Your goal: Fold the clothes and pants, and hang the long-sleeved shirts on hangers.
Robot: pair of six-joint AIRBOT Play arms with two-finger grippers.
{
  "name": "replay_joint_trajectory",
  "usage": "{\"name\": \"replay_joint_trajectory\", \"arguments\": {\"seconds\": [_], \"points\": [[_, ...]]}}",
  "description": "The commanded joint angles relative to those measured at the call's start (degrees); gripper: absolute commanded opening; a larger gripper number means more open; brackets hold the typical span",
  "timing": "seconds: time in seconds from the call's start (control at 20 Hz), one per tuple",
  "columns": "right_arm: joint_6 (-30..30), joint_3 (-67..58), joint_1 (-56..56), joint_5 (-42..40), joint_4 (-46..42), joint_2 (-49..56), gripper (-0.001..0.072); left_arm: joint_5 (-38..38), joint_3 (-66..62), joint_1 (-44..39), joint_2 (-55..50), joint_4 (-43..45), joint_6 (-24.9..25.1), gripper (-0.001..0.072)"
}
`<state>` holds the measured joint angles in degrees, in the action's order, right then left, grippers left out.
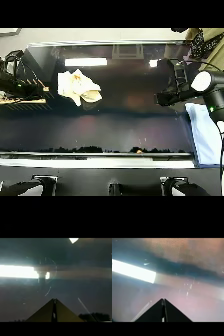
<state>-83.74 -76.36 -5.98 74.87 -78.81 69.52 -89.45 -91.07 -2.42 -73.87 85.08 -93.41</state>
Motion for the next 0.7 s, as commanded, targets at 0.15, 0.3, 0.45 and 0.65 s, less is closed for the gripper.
{"name": "replay_joint_trajectory", "arguments": {"seconds": [0.15, 0.3, 0.45, 0.65], "points": [[0.00, -0.04, -0.04, 0.00, 0.02, -0.04, 0.0030, 0.00, 0.02, -0.04, 0.02, 0.02, 0.00, 0.0017], [0.00, -0.04, -0.04, 0.00, 0.07, -0.04, 0.0030, 0.07, 0.02, -0.04, -0.07, 0.04, 0.00, 0.0017], [0.00, -0.04, -0.04, 0.00, 0.07, -0.04, 0.0030, 0.55, 0.02, -0.04, -0.17, 0.02, 0.00, 0.0017], [0.00, -0.04, -0.04, -0.02, 0.09, -0.04, 0.0030, 0.57, 0.02, -0.04, -0.37, 0.02, 0.00, 0.0018]]}}
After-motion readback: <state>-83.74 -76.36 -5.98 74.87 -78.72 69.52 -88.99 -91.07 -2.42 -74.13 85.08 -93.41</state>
